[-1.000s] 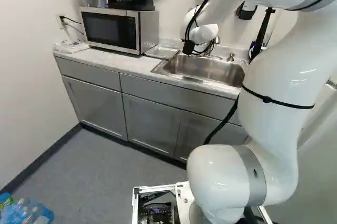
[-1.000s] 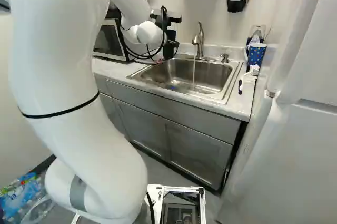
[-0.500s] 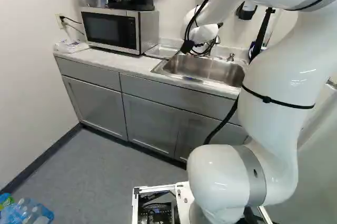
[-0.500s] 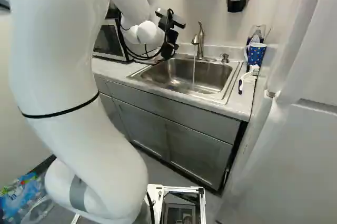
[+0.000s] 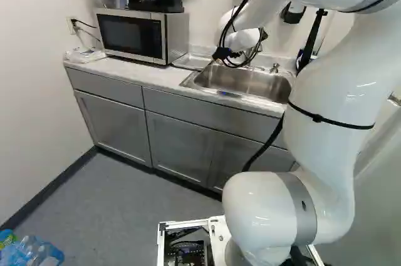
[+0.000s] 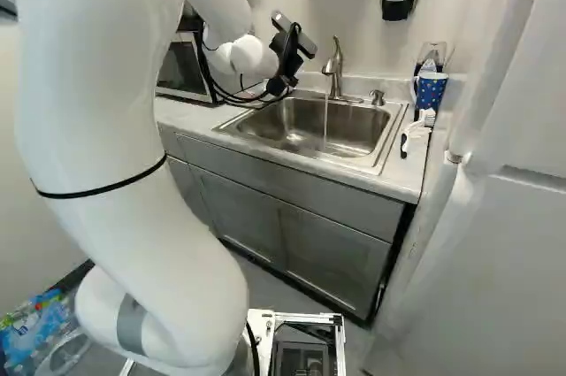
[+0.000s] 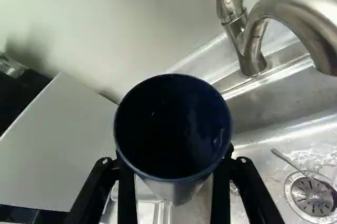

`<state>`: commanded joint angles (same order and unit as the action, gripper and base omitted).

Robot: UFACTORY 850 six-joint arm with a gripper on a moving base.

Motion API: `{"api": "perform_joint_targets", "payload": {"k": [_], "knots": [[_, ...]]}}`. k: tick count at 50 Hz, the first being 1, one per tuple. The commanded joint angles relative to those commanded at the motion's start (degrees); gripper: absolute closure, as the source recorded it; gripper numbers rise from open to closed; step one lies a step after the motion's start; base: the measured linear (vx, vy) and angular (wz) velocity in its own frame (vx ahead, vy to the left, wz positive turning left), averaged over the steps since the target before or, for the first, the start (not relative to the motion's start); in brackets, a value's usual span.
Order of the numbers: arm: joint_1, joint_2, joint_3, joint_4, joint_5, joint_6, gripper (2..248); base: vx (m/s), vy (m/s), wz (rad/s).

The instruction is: Rinse the cup and place it in the tray

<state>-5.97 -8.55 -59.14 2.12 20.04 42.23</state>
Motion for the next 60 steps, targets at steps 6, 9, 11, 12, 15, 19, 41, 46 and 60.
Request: {"api": "perform_joint_targets", "payload": {"k": [6,9,11,12,15,19,41,46,60], "knots": [[0.0,0.0,0.0,0.0,0.0,3.61,125,0.0,0.0,0.0],[0.0,0.0,0.0,0.0,0.0,5.41,125,0.0,0.0,0.0],[0.0,0.0,0.0,0.0,0.0,6.62,125,0.0,0.0,0.0],[0.0,0.0,0.0,0.0,0.0,7.22,125,0.0,0.0,0.0],[0.0,0.0,0.0,0.0,0.0,9.02,125,0.0,0.0,0.0],[0.0,0.0,0.0,0.0,0.0,11.44,125,0.0,0.0,0.0],[0.0,0.0,0.0,0.0,0.0,24.69,125,0.0,0.0,0.0],[0.0,0.0,0.0,0.0,0.0,27.7,125,0.0,0.0,0.0],[0.0,0.0,0.0,0.0,0.0,36.15,125,0.0,0.0,0.0]]}}
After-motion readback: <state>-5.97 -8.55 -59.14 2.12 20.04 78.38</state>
